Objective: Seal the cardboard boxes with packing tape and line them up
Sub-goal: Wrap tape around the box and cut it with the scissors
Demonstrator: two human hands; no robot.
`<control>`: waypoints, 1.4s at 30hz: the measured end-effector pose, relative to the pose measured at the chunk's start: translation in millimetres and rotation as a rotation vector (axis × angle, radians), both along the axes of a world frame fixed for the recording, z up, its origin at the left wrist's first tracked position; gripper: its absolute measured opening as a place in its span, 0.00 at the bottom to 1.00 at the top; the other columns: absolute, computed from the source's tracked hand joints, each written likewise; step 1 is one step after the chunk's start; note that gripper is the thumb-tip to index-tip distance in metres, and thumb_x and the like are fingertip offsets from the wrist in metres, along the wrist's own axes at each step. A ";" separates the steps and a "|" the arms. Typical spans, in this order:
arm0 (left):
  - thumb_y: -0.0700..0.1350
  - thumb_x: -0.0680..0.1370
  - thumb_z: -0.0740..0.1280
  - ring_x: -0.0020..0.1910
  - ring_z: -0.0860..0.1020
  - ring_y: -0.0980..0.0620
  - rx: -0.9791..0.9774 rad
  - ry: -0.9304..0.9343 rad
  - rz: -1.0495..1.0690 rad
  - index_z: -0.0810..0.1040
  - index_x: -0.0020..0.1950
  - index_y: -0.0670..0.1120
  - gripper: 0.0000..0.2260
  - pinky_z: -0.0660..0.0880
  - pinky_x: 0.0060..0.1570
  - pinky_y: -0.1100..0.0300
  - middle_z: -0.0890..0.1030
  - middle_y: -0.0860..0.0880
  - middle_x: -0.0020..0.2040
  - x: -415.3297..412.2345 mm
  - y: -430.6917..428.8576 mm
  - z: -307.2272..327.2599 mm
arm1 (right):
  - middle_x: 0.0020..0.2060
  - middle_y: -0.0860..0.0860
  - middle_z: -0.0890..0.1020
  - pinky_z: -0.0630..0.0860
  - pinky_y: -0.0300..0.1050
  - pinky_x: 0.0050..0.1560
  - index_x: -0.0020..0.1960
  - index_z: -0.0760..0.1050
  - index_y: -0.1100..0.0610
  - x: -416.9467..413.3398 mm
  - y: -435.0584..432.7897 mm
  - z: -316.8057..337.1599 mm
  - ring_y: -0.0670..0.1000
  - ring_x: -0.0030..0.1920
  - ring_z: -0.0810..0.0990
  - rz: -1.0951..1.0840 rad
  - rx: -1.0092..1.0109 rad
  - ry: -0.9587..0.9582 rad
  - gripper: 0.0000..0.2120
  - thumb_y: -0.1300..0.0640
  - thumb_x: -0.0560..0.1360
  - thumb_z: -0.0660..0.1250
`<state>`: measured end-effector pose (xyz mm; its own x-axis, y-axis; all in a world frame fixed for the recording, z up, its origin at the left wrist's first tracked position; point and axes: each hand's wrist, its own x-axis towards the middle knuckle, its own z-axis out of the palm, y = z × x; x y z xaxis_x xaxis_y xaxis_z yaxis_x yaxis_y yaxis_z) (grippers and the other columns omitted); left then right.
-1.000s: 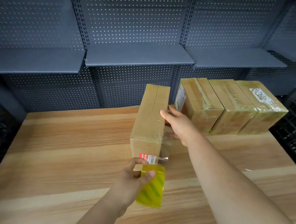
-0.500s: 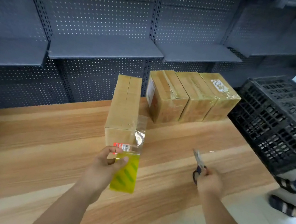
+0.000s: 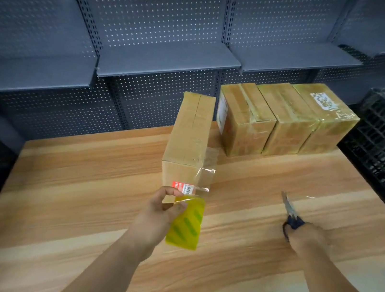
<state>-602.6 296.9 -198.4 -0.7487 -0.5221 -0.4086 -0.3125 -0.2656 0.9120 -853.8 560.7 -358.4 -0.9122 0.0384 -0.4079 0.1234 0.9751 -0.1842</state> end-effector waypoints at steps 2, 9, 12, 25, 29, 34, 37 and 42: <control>0.42 0.79 0.68 0.38 0.80 0.47 -0.008 -0.007 -0.014 0.74 0.52 0.49 0.05 0.74 0.43 0.51 0.84 0.46 0.41 0.8 0.2 2.6 | 0.35 0.55 0.79 0.67 0.44 0.31 0.47 0.75 0.54 4.5 -7.1 19.7 0.55 0.34 0.74 -0.013 -0.255 0.021 0.07 0.50 0.78 0.67; 0.40 0.78 0.69 0.40 0.81 0.46 -0.002 -0.027 -0.036 0.74 0.51 0.49 0.06 0.75 0.45 0.50 0.84 0.43 0.44 2.6 0.1 4.5 | 0.51 0.47 0.80 0.69 0.43 0.50 0.52 0.75 0.48 32.3 -18.2 149.0 0.49 0.53 0.78 0.423 -0.492 -0.466 0.17 0.42 0.69 0.75; 0.41 0.78 0.69 0.40 0.81 0.45 0.001 -0.039 -0.043 0.75 0.51 0.49 0.06 0.76 0.45 0.49 0.83 0.43 0.44 1.8 -1.7 3.5 | 0.51 0.45 0.82 0.70 0.45 0.59 0.51 0.77 0.47 43.0 -20.8 175.8 0.48 0.56 0.79 0.495 -0.513 -0.472 0.22 0.38 0.63 0.78; 0.49 0.82 0.63 0.33 0.77 0.51 -0.060 -0.069 -0.007 0.75 0.42 0.53 0.09 0.72 0.39 0.57 0.81 0.51 0.35 -0.9 -2.5 6.0 | 0.50 0.44 0.84 0.72 0.43 0.56 0.51 0.79 0.43 65.1 -82.9 197.6 0.46 0.51 0.81 0.687 -0.415 -0.483 0.22 0.33 0.63 0.75; 0.49 0.82 0.63 0.30 0.76 0.55 -0.076 -0.074 0.002 0.75 0.43 0.51 0.08 0.70 0.34 0.60 0.80 0.55 0.33 -1.9 -1.4 7.0 | 0.47 0.49 0.83 0.72 0.41 0.48 0.52 0.79 0.43 65.9 -94.3 197.6 0.44 0.40 0.78 0.688 -0.394 -0.497 0.25 0.30 0.61 0.73; 0.48 0.82 0.62 0.29 0.75 0.55 -0.079 -0.091 0.011 0.75 0.44 0.51 0.07 0.67 0.29 0.62 0.79 0.55 0.32 -3.6 -0.7 9.0 | 0.31 0.37 0.79 0.71 0.37 0.43 0.54 0.79 0.46 70.0 -101.0 203.9 0.41 0.35 0.76 0.672 -0.381 -0.482 0.18 0.38 0.70 0.72; 0.48 0.82 0.62 0.32 0.75 0.52 -0.072 -0.100 0.020 0.75 0.45 0.51 0.07 0.68 0.32 0.61 0.80 0.52 0.36 -3.5 -1.7 8.4 | 0.27 0.37 0.78 0.71 0.38 0.43 0.54 0.81 0.46 70.8 -100.6 205.4 0.40 0.34 0.77 0.667 -0.377 -0.461 0.17 0.38 0.70 0.72; 0.49 0.82 0.62 0.30 0.75 0.53 -0.108 -0.129 0.014 0.75 0.46 0.50 0.07 0.68 0.28 0.64 0.80 0.50 0.37 -2.5 -2.5 8.2 | 0.29 0.41 0.79 0.70 0.39 0.41 0.48 0.82 0.46 69.4 -97.9 207.1 0.42 0.32 0.76 0.649 -0.383 -0.424 0.14 0.40 0.68 0.75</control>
